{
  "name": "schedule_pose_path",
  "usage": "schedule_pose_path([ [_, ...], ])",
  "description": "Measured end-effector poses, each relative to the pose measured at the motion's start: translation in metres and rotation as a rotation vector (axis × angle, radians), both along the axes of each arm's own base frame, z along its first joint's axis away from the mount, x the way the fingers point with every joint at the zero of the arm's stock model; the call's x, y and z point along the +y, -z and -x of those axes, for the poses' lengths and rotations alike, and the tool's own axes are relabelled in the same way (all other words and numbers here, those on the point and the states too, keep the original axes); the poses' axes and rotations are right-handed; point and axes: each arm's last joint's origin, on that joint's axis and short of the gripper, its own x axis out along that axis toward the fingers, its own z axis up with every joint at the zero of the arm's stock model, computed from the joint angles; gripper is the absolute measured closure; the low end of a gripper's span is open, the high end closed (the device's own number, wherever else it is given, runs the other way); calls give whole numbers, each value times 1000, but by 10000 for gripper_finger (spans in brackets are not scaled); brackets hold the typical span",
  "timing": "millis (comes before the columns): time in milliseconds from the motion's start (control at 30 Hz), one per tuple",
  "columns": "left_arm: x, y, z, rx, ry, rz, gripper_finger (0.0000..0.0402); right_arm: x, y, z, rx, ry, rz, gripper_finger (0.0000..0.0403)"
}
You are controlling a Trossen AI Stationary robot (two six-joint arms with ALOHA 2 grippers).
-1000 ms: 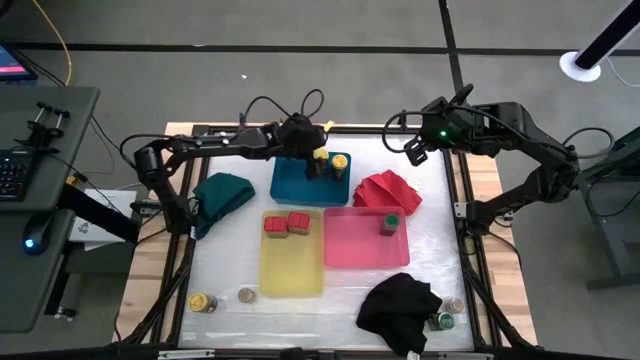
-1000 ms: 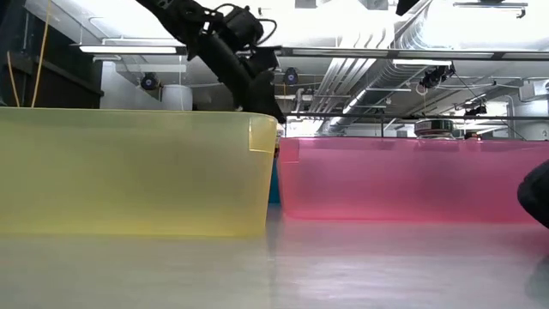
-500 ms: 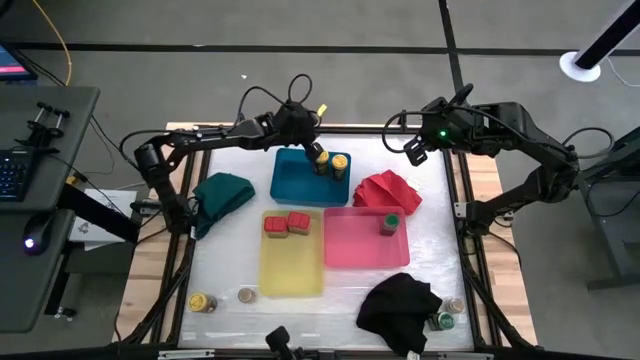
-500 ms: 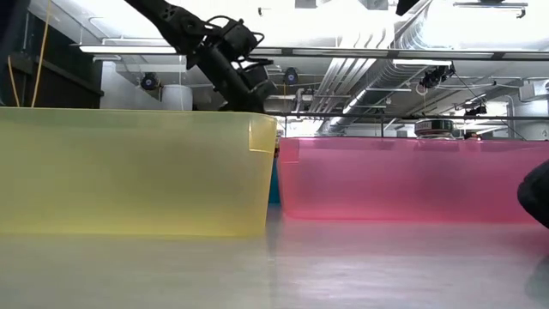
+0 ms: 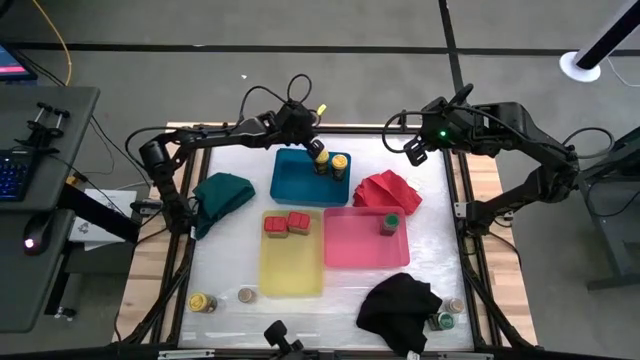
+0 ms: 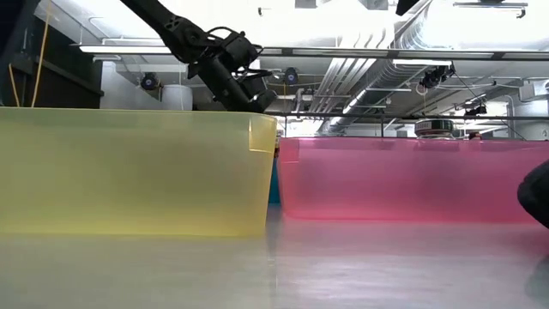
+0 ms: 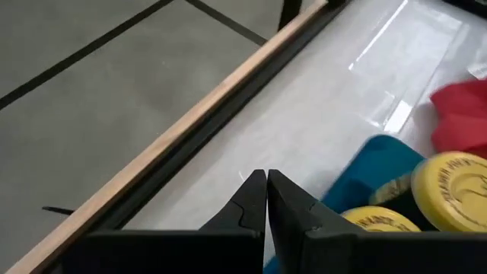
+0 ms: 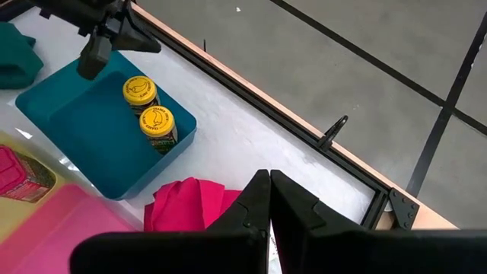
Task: Sort spices by type
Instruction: Put the yellow spice bottle into the blue bin
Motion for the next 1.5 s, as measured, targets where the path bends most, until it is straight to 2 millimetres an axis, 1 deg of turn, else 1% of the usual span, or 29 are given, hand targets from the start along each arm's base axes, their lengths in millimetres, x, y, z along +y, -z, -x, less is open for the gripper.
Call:
schedule_pose_path([
  [200, 6, 2, 2, -28, 9, 34, 401, 0, 0, 0, -3, 0, 0, 402],
  [367, 7, 5, -2, -63, 162, 66, 401, 0, 0, 0, -5, -1, 0, 402],
  [633, 12, 19, -2, 0, 231, 42, 401, 0, 0, 0, -5, -1, -1, 402],
  [800, 11, 23, -2, 29, 257, 37, 401, 0, 0, 0, -5, -1, -1, 402],
  [967, 9, 24, -2, 43, 323, 44, 401, 0, 0, 0, -5, -1, -1, 402],
  [1500, 4, 27, 0, 56, 378, 99, 401, 0, 0, 0, -5, -1, -1, 402],
])
